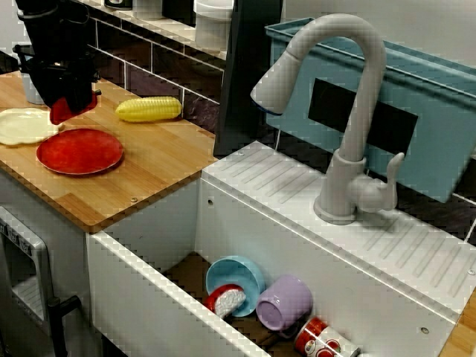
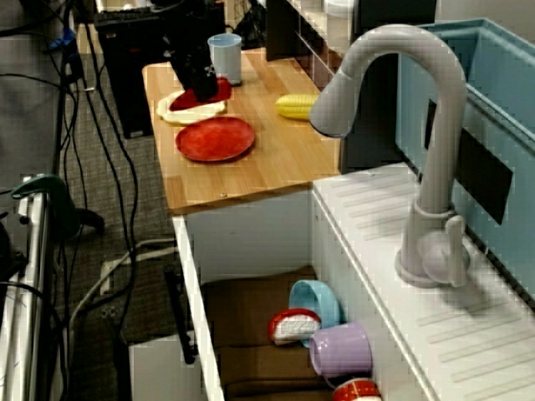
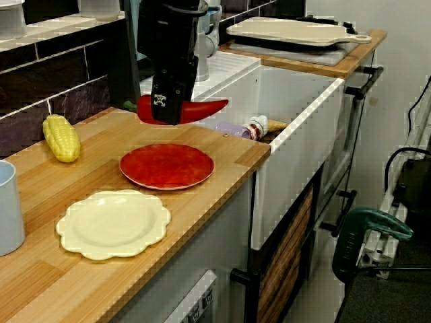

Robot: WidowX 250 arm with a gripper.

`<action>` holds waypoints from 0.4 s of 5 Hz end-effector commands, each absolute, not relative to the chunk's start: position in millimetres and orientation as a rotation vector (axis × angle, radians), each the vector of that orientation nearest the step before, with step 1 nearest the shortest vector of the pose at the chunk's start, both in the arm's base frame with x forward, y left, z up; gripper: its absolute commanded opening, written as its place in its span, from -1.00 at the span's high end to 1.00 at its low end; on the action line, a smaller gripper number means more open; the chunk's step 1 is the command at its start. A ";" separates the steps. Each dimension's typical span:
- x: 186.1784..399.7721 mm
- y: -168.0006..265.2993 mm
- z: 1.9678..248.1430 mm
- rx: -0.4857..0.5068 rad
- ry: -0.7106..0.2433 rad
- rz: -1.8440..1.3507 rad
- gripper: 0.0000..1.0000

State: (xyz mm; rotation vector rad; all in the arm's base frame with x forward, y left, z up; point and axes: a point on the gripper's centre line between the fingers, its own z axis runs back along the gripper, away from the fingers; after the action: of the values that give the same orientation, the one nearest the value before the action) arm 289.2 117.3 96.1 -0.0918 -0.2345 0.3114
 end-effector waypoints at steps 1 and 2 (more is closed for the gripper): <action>282.4 120.3 90.1 -0.034 -0.280 0.341 1.00; 282.6 121.5 73.4 0.010 -0.284 0.380 1.00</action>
State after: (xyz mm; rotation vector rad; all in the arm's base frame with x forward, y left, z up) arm 291.8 120.4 62.6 0.0010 -0.2515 0.3829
